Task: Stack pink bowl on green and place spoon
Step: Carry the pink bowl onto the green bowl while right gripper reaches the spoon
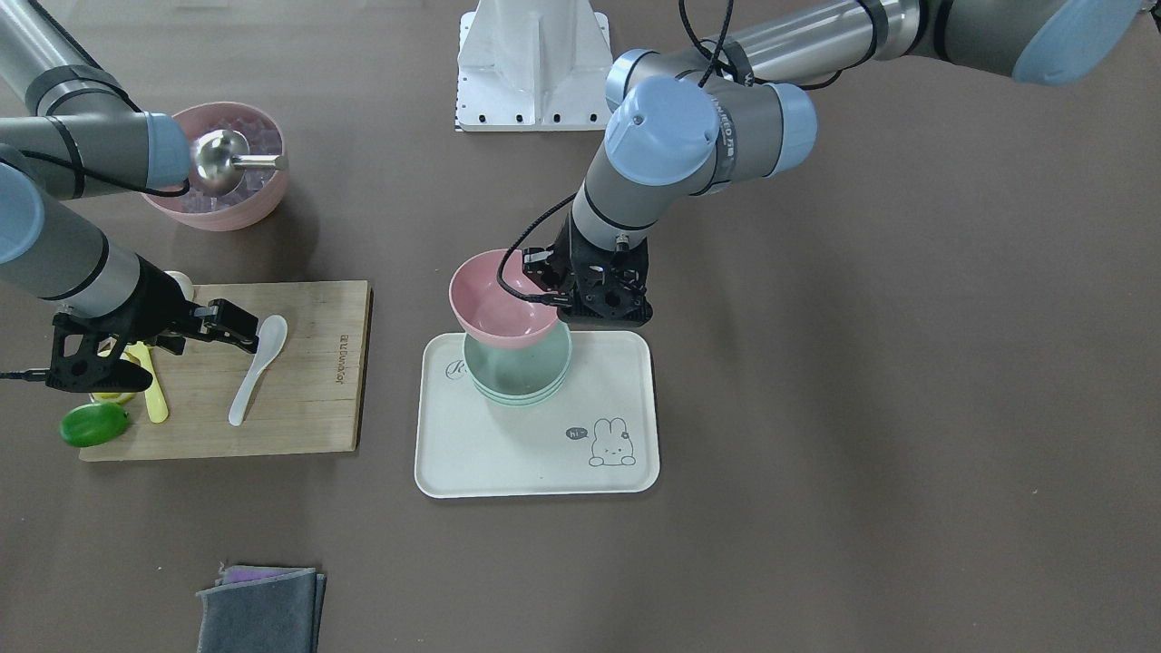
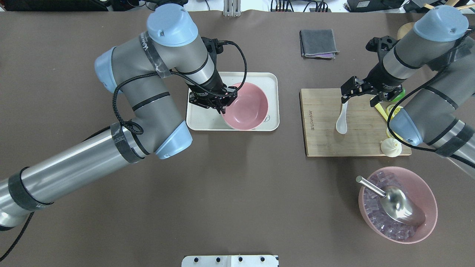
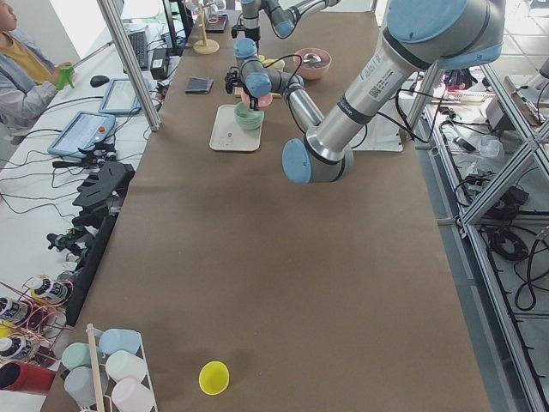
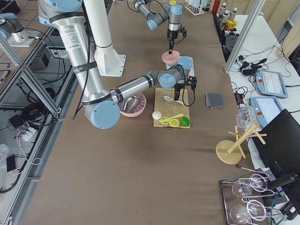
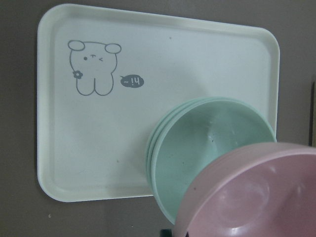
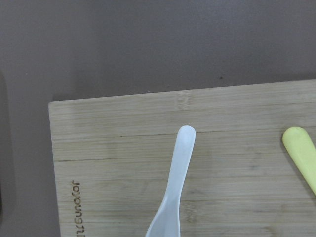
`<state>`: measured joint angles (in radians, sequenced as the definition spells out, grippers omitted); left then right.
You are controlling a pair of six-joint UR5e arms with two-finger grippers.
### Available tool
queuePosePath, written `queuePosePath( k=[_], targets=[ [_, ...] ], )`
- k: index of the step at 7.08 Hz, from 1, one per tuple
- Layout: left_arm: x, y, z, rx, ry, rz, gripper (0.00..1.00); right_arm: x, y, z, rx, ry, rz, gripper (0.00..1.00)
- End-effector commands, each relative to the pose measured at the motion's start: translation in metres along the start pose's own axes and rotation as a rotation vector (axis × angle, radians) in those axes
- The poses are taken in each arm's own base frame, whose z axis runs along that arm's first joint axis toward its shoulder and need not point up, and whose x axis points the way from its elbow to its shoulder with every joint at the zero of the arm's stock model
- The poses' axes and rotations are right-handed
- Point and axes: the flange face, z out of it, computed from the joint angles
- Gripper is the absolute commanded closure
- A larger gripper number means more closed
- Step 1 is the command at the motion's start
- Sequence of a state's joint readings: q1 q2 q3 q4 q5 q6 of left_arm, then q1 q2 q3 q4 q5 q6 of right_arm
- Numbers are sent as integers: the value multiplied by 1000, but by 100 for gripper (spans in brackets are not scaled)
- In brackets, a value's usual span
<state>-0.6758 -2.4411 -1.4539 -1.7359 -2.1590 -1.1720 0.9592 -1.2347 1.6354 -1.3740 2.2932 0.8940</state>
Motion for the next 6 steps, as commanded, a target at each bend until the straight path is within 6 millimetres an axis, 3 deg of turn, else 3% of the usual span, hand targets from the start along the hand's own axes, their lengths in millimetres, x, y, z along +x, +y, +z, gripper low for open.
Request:
queuePosePath(
  k=[1,4,5,6],
  targets=[
    [0,-4,11,16,8,15,100,-3,2,2,0,1,1,0],
    [-10,-9,11,24,11,16,100,-3,0,2,11,10,1,0],
    [-7,-8,10,26,16,17,72,-6,1,3,9,8,0,0],
    [-6,-10,1,78,65,49,2,-12,7,11,-6,10,16,0]
  ],
)
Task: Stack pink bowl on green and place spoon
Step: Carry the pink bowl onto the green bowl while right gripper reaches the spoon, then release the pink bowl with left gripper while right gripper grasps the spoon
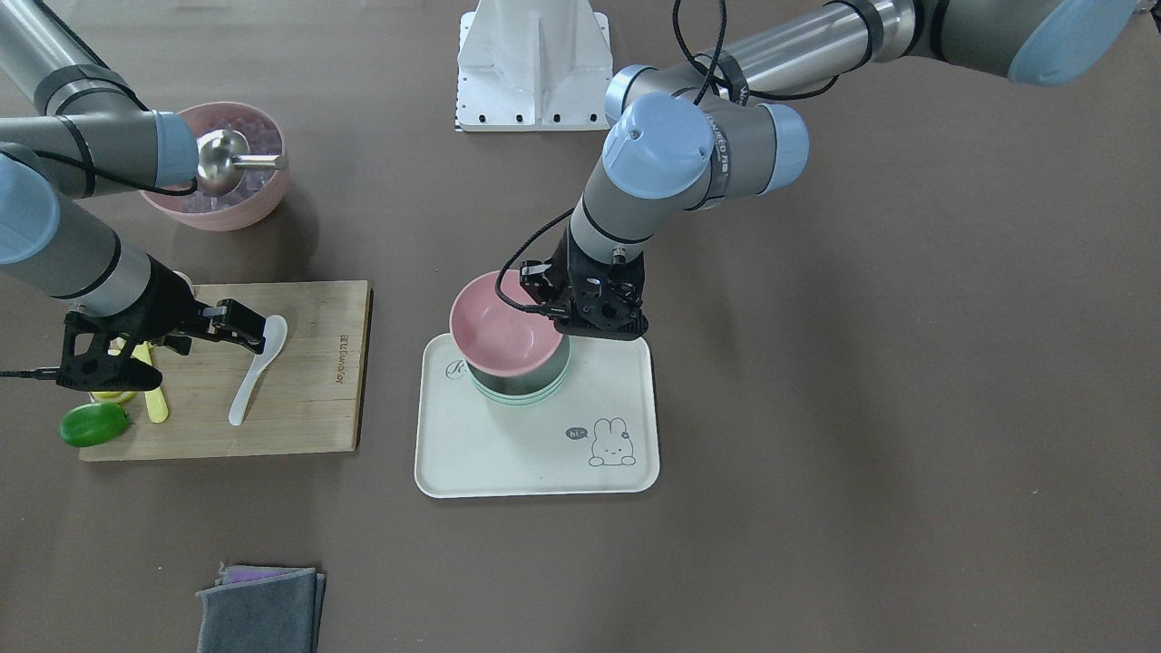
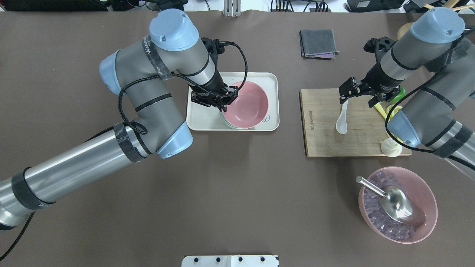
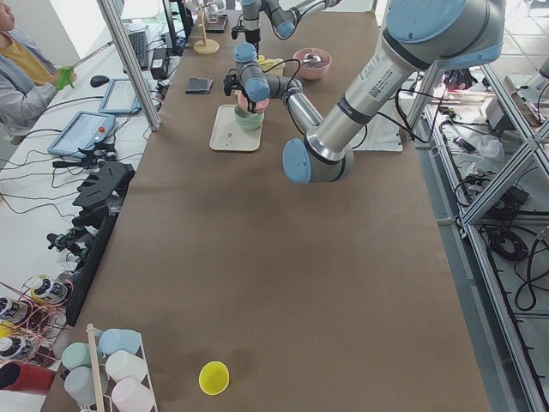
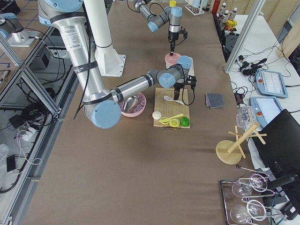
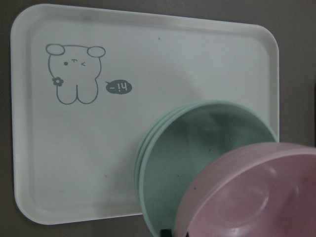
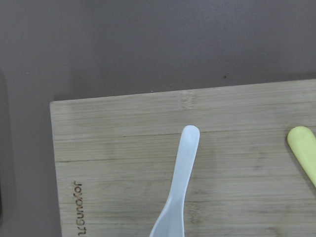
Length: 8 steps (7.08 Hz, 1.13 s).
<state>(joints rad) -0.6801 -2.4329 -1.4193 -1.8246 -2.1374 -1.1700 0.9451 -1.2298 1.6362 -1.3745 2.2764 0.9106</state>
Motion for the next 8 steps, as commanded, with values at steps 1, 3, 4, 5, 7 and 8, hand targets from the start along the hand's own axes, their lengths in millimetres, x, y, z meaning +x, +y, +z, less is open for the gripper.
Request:
queuePosePath(
  k=[1,3,4,5,7,8],
  targets=[
    [-1,-14,-30,79,57,25,2,-8,9,19,-25,16,41,1],
    [-18,-17,-90,143,102,30,2,-2,6,49,-35,71,71,10],
    [-33,-16,-96,137,105,22,2,-4,4,50,-20,82,88,18],
    [-41,-18,-103,134,110,18,2,5,0,61,-30,101,107,19],
    [-41,-14,-107,136,116,22,2,-6,-9,64,-31,101,121,30],
    [-43,-15,-110,141,115,20,2,-7,-10,64,-32,101,123,30]
  ],
)
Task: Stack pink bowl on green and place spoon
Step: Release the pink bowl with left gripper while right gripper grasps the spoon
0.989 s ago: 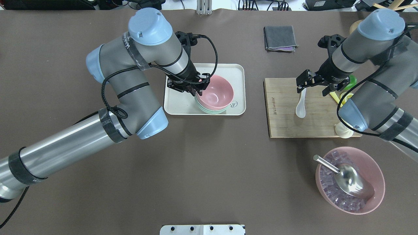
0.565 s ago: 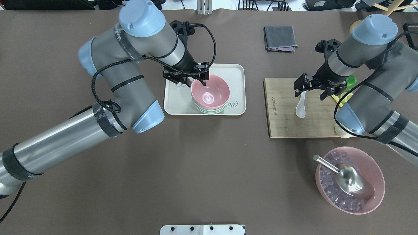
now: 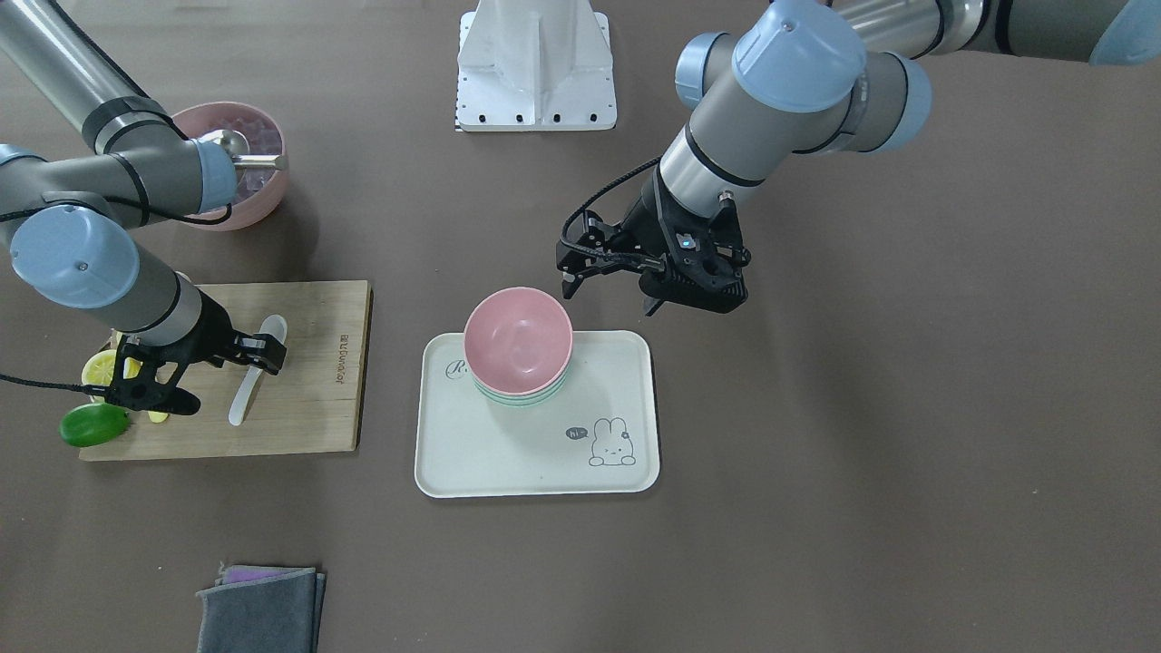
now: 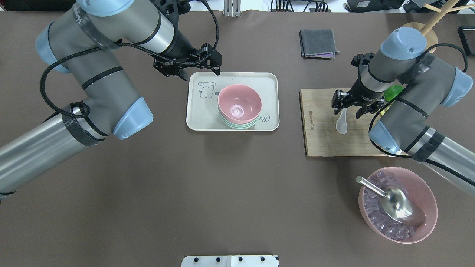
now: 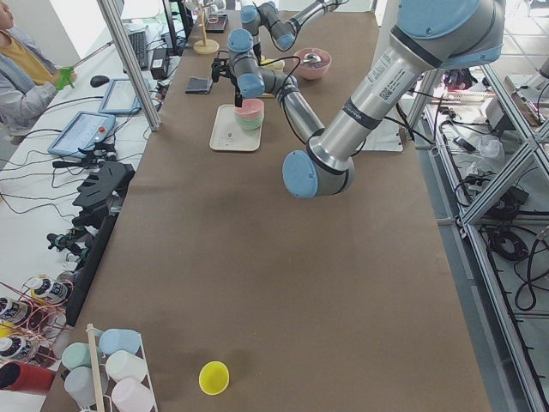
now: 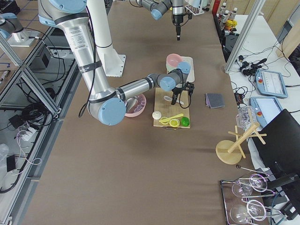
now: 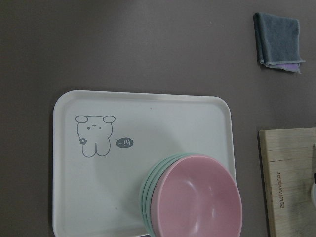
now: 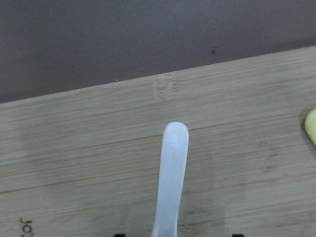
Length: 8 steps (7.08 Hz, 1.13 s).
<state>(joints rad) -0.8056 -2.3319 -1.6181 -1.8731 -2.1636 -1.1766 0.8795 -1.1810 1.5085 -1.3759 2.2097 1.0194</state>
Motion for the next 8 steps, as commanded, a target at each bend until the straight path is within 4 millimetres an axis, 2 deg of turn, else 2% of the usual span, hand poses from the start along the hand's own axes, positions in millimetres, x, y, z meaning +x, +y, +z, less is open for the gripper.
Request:
queuePosePath(
  k=[1,2,4,5,6,7,8],
  targets=[
    [-8,3,-5,2,0,-2,2,-2,-2,3,-5,5,10,69],
    [-6,4,-7,4,5,2,2,-1,-2,4,-8,4,11,100],
    [-8,6,-9,4,6,1,2,-3,-2,2,-9,-3,6,100],
    [-8,6,-12,8,8,0,2,-19,-8,-22,11,-41,-6,100],
    [-12,4,-21,22,13,0,2,-50,-12,-61,18,-108,-21,100],
    [-37,9,-34,13,14,-8,2,-89,-7,-92,40,-163,7,100],
    [-81,2,-62,-24,28,-37,2,-142,8,-110,39,-214,79,100]
  ],
)
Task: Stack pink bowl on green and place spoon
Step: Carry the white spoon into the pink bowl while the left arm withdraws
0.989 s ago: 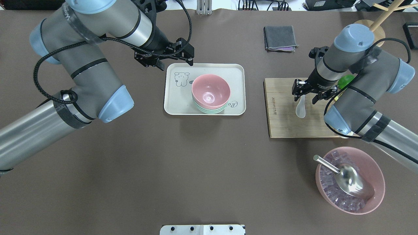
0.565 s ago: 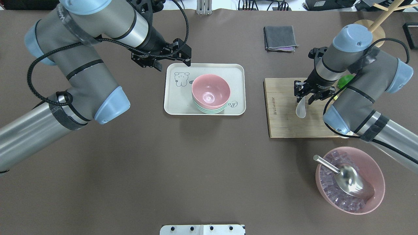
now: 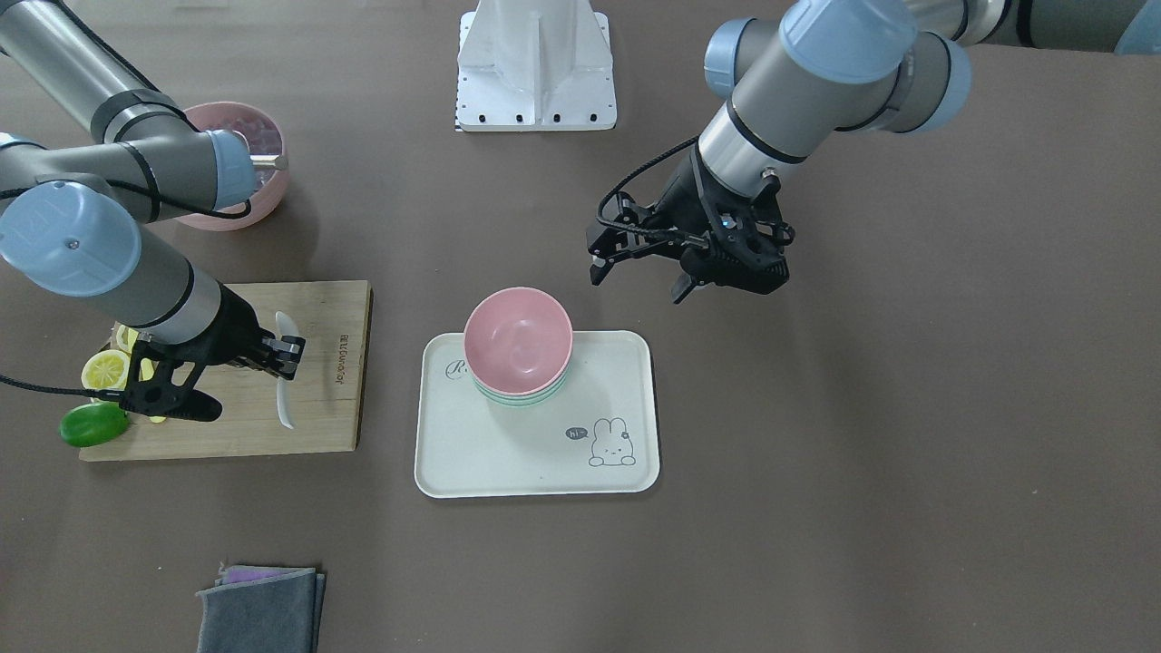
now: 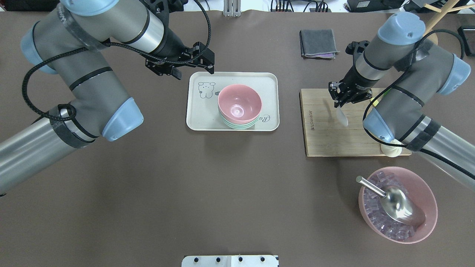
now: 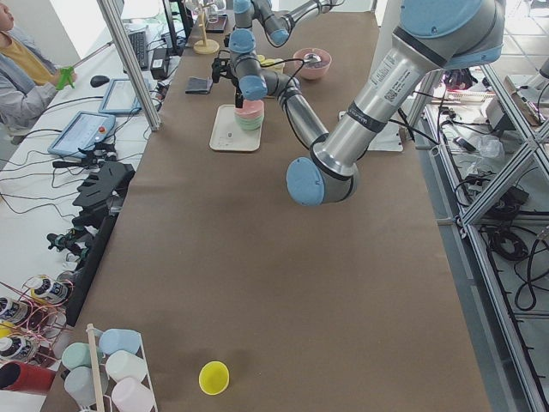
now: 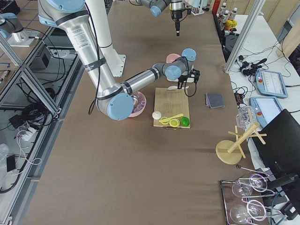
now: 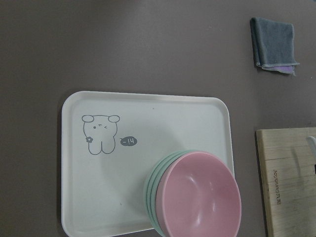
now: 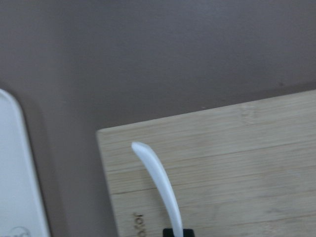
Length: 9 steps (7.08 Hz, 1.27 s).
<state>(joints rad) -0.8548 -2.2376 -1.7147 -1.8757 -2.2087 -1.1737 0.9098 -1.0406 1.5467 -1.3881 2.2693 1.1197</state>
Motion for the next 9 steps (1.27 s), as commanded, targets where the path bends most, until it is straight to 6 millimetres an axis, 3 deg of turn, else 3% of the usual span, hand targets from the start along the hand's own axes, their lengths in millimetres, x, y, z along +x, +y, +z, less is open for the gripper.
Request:
queuePosePath(
  k=[1,2,3,5,6,7,8,9],
  targets=[
    [-79,-20,-58,-59,27,-38,2,-123,38,-26,10,-103,99,100],
    [-125,-28,-75,-67,14,3,2,-172,52,-20,58,-113,153,100],
    [-150,-29,-76,-69,-5,30,2,-205,55,-12,69,-109,174,100],
    [-153,-29,-72,-76,-11,19,2,-203,53,-8,69,-103,191,100],
    [-153,-29,-71,-74,-12,16,2,-195,52,-4,70,-105,208,1],
    [-159,-28,-72,-74,-16,11,2,-145,44,5,68,-87,235,0],
    [-177,-23,-69,-79,-35,-2,2,-61,36,-21,88,-82,177,0],
    [-188,-21,-69,-79,-47,-15,2,19,1,-55,33,-84,125,0]
  ],
)
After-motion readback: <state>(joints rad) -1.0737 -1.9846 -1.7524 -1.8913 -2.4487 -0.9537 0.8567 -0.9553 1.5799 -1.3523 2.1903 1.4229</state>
